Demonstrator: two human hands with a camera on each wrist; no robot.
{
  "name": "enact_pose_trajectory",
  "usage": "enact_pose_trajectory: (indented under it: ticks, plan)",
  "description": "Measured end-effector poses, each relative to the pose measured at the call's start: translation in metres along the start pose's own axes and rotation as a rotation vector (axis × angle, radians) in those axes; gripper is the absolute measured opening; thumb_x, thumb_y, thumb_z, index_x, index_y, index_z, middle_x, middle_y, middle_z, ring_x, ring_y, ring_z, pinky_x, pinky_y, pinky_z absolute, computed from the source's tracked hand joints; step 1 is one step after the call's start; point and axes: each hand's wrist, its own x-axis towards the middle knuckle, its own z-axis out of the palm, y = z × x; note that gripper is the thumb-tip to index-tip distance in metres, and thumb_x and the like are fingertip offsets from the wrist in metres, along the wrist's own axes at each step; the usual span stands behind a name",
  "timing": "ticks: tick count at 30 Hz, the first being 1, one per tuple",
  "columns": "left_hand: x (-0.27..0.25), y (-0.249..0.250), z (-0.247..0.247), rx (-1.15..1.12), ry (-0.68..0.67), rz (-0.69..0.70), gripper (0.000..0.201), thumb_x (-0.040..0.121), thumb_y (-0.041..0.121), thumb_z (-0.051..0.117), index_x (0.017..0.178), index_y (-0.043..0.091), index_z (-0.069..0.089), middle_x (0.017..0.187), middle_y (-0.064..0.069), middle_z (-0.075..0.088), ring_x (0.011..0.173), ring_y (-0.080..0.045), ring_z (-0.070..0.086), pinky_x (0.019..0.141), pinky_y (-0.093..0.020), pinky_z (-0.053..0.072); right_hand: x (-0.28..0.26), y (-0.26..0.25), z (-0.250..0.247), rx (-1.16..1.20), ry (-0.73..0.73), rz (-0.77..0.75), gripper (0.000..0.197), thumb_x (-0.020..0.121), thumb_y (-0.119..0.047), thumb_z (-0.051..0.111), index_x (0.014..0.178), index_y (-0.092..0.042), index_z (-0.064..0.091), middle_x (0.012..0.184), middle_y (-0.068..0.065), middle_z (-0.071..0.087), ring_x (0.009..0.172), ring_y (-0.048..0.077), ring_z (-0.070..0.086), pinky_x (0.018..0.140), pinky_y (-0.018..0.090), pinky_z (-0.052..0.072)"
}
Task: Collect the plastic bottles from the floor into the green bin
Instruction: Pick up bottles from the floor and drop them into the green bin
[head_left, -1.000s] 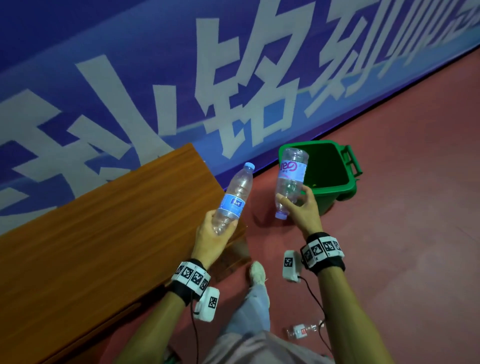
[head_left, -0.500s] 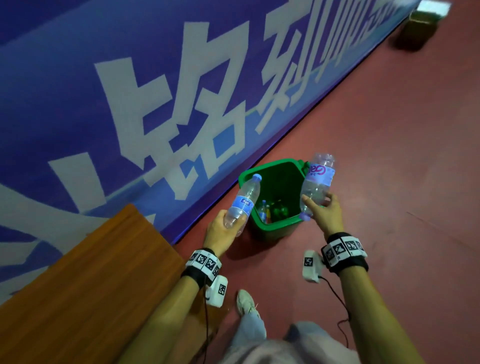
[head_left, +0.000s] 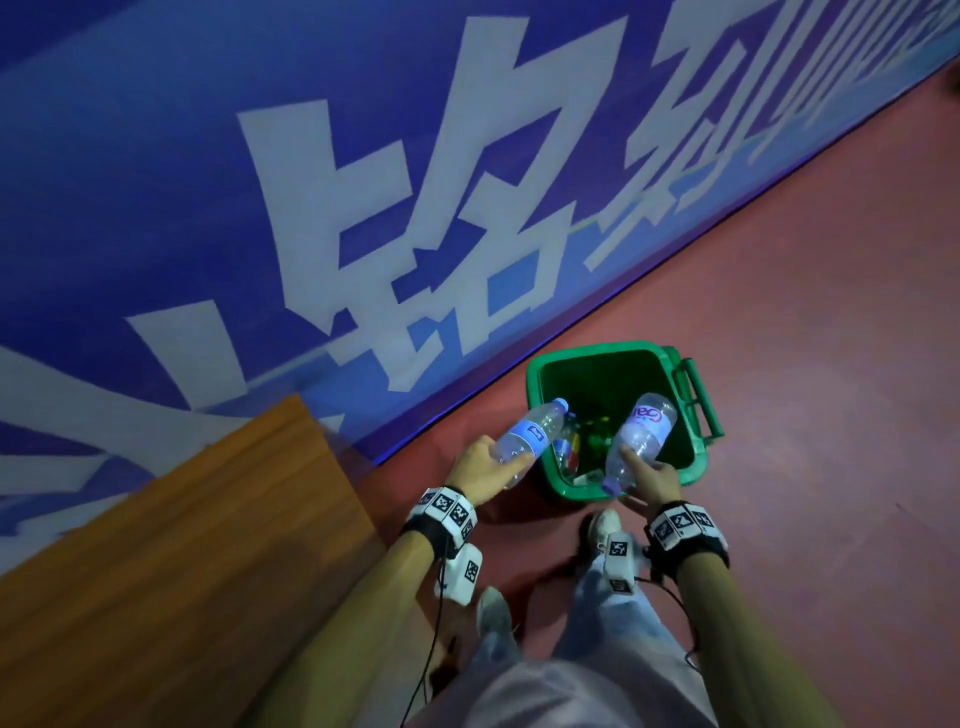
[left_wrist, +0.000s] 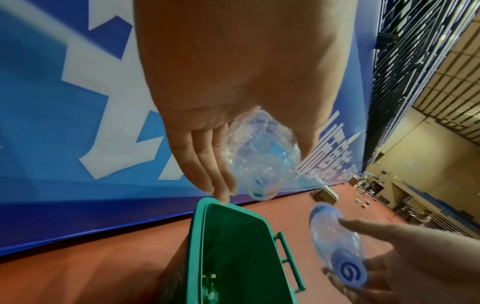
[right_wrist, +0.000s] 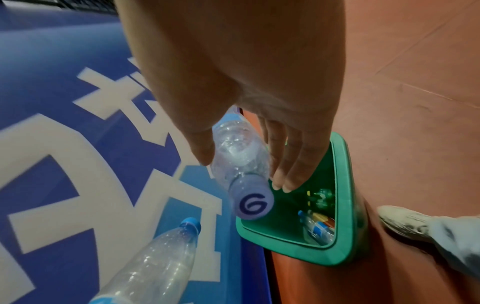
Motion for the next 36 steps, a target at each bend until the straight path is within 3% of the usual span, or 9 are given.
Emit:
enact_pose_trajectory:
  ticks: [3, 6, 12, 15, 19, 23, 26, 29, 36]
  plan:
    - [0.021, 0.004, -0.006, 0.082, 0.006, -0.032, 0.054, 0.079, 0.067, 0.07, 0.086, 0.015, 0.063, 0.078, 0.005, 0.065, 0.073, -0.019, 0.061, 0.058, -0.026, 0.04, 0.038, -0.011, 0.004, -0.108, 0.001, 0.065, 0.055, 0.083, -0.043, 0.079, 0.104, 0.005, 0.064, 0.096, 0.023, 0.067, 0.082, 0.036, 0.067, 0.079, 0.052, 0.06]
    - [0.038, 0.019, -0.01, 0.114, 0.006, -0.072, 0.052, 0.082, 0.066, 0.069, 0.076, 0.015, 0.061, 0.072, 0.001, 0.067, 0.062, -0.014, 0.058, 0.051, -0.023, 0.038, 0.08, -0.027, 0.0, -0.232, 0.028, 0.091, 0.079, 0.078, -0.047, 0.08, 0.124, 0.014, 0.059, 0.116, 0.031, 0.066, 0.096, 0.042, 0.068, 0.085, 0.051, 0.058]
    - [0.094, 0.049, 0.018, 0.158, -0.067, -0.177, 0.056, 0.076, 0.075, 0.066, 0.08, 0.021, 0.058, 0.083, 0.0, 0.068, 0.083, -0.025, 0.065, 0.067, -0.03, 0.043, 0.123, -0.11, -0.013, -0.342, 0.072, 0.072, 0.064, 0.093, -0.027, 0.07, 0.137, 0.014, 0.049, 0.134, 0.031, 0.058, 0.121, 0.044, 0.059, 0.095, 0.038, 0.047]
    - [0.118, 0.074, 0.051, 0.145, -0.093, -0.228, 0.056, 0.082, 0.068, 0.068, 0.098, 0.015, 0.059, 0.088, 0.002, 0.063, 0.08, -0.021, 0.06, 0.064, -0.029, 0.04, 0.145, -0.144, -0.021, -0.344, 0.066, 0.016, 0.061, 0.096, -0.025, 0.065, 0.145, 0.006, 0.044, 0.141, 0.028, 0.055, 0.129, 0.042, 0.054, 0.104, 0.04, 0.042]
    - [0.152, 0.094, 0.102, 0.069, -0.174, -0.286, 0.064, 0.083, 0.06, 0.071, 0.12, 0.012, 0.054, 0.103, -0.005, 0.068, 0.082, -0.025, 0.065, 0.079, -0.038, 0.057, 0.17, -0.183, -0.029, -0.321, 0.098, -0.07, 0.065, 0.097, -0.028, 0.064, 0.15, -0.003, 0.037, 0.145, 0.025, 0.051, 0.133, 0.041, 0.051, 0.109, 0.042, 0.039]
    - [0.173, 0.114, 0.122, 0.127, -0.194, -0.289, 0.073, 0.089, 0.048, 0.068, 0.148, 0.015, 0.039, 0.141, -0.01, 0.053, 0.127, -0.03, 0.057, 0.102, -0.032, 0.045, 0.188, -0.207, -0.03, -0.307, 0.104, -0.164, 0.058, 0.096, -0.026, 0.064, 0.144, -0.003, 0.041, 0.137, 0.026, 0.057, 0.125, 0.039, 0.057, 0.103, 0.039, 0.042]
    - [0.18, 0.122, 0.115, 0.128, -0.156, -0.196, 0.071, 0.089, 0.048, 0.067, 0.149, 0.019, 0.039, 0.146, -0.01, 0.048, 0.134, -0.029, 0.051, 0.113, -0.034, 0.041, 0.192, -0.216, -0.023, -0.303, 0.071, -0.238, 0.059, 0.094, -0.026, 0.065, 0.144, -0.004, 0.042, 0.138, 0.023, 0.057, 0.128, 0.037, 0.056, 0.109, 0.039, 0.042]
    - [0.17, 0.135, 0.087, 0.047, -0.044, -0.145, 0.074, 0.092, 0.051, 0.064, 0.153, 0.021, 0.036, 0.15, -0.005, 0.047, 0.126, -0.022, 0.057, 0.11, -0.035, 0.044, 0.185, -0.222, -0.003, -0.326, -0.015, -0.278, 0.058, 0.095, -0.028, 0.066, 0.143, -0.005, 0.043, 0.138, 0.024, 0.057, 0.128, 0.037, 0.056, 0.11, 0.04, 0.042]
    - [0.08, 0.136, -0.001, -0.272, 0.51, 0.024, 0.043, 0.097, 0.037, 0.066, 0.136, 0.023, 0.054, 0.126, 0.007, 0.064, 0.105, -0.001, 0.064, 0.096, -0.034, 0.054, 0.107, -0.24, 0.07, -0.513, -0.474, -0.5, 0.062, 0.093, -0.044, 0.069, 0.142, -0.015, 0.046, 0.137, 0.015, 0.057, 0.126, 0.027, 0.056, 0.108, 0.037, 0.043]
